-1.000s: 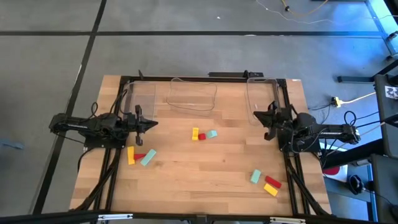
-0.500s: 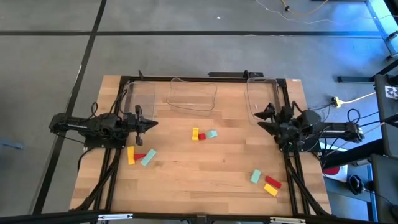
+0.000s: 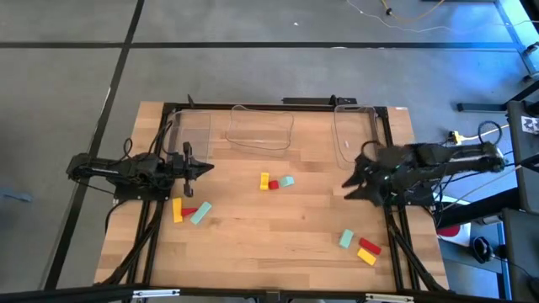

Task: Sort & place blocks by color
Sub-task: Put the right light blue block into the right transparent bin, then put the left light blue block into the right transparent bin

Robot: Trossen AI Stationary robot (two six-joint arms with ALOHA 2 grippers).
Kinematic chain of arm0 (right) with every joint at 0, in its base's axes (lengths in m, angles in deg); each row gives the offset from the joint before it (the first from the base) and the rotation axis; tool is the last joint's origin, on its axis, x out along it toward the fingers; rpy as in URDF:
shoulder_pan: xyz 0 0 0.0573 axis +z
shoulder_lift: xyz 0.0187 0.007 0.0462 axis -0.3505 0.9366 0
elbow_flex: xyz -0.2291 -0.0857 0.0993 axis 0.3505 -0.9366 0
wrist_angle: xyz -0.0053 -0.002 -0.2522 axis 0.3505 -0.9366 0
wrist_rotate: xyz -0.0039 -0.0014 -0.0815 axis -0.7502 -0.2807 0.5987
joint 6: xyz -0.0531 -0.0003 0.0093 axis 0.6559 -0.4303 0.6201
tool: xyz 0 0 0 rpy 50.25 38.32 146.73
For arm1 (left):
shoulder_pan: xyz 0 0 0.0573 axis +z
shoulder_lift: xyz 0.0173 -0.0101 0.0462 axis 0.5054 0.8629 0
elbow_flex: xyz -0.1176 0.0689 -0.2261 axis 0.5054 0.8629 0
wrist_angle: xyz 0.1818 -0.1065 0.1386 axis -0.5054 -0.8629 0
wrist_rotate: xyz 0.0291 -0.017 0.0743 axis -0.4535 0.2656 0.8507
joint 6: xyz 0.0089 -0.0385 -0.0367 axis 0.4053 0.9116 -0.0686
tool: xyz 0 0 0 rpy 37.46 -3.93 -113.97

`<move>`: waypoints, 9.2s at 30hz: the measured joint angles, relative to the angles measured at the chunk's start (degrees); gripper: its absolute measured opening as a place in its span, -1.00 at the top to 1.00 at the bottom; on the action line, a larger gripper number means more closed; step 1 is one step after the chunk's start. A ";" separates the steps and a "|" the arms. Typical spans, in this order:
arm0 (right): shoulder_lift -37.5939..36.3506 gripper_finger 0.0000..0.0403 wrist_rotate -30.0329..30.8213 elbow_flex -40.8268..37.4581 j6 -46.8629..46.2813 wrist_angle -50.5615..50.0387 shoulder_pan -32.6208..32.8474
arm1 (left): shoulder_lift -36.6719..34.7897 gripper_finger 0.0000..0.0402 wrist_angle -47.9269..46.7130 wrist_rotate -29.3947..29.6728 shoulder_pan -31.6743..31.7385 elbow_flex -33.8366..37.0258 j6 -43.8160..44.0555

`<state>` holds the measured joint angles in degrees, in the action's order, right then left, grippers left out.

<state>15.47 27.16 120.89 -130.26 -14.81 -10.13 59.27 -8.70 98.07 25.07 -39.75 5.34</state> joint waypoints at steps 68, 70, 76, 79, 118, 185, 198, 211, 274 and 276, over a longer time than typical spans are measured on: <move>53.75 -0.31 20.10 10.12 -86.02 -1.86 38.21 | 0.00 1.00 -0.01 0.00 0.00 -0.01 0.00; 54.05 -0.31 19.90 10.12 -86.02 -1.91 38.19 | 0.00 1.00 -0.01 0.00 0.00 0.00 0.01; 56.11 -0.31 15.85 10.17 -86.43 -1.08 38.17 | 0.00 1.00 -0.01 0.00 -0.01 -0.01 0.00; 56.37 -0.31 15.48 10.28 -86.00 -1.13 38.17 | 0.00 1.00 -0.01 0.00 -0.01 -0.01 0.00; 29.75 0.33 13.08 -4.36 21.01 31.46 -8.68 | 0.00 1.00 0.00 0.00 -0.01 0.00 0.00; 49.04 0.33 19.66 13.91 35.58 -7.96 -63.96 | 0.00 1.00 -0.01 0.00 -0.01 0.00 0.01; 54.67 0.33 19.25 13.91 36.82 -4.46 -66.81 | 0.00 1.00 -0.01 0.00 0.01 0.00 0.01; 54.95 0.03 17.29 13.84 36.60 -5.43 -66.81 | 0.00 1.00 -0.01 0.00 -0.01 0.00 0.01; 9.53 -0.40 -10.06 -17.13 29.13 68.10 -41.09 | 0.00 1.00 0.66 0.29 0.01 0.00 -2.16; 9.53 -0.40 -10.06 -17.13 29.08 68.08 -41.09 | 0.00 1.00 2.48 0.83 0.01 0.00 -4.26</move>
<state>25.00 17.09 103.76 -101.18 53.27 -51.22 59.27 -6.22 98.91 25.08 -39.75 1.08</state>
